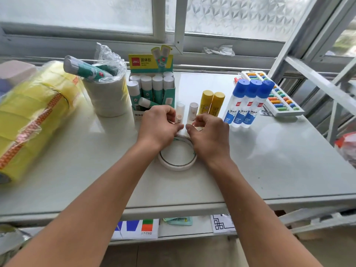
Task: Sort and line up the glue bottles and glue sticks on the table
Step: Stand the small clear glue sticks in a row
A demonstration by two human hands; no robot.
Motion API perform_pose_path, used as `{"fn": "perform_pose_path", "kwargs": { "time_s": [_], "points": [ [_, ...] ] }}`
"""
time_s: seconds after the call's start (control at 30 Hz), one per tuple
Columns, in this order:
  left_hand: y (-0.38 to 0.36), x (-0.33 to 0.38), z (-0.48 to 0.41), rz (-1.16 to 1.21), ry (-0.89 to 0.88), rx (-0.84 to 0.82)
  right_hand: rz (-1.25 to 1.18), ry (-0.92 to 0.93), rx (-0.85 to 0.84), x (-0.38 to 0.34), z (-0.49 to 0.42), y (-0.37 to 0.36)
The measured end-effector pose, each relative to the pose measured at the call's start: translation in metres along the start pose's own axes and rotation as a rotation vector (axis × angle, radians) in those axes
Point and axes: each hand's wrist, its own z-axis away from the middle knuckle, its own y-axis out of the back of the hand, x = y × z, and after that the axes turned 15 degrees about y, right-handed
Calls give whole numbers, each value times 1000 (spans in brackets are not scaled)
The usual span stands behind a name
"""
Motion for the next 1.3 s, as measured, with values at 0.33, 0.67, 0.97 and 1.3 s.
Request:
{"fn": "perform_pose_path", "kwargs": {
  "time_s": [0.33,0.67,0.97,1.3],
  "points": [
    [1,2,5,-4,-105,31,-62,54,71,-6,4,4],
    [31,-1,10,225,-101,166,-161,63,290,-14,17,16],
    [16,-2,7,272,-98,90,-171,49,307,-13,9,15],
    [2,-7,0,253,-93,-17,-100,120,144,-18,-6,3]
  ]
}}
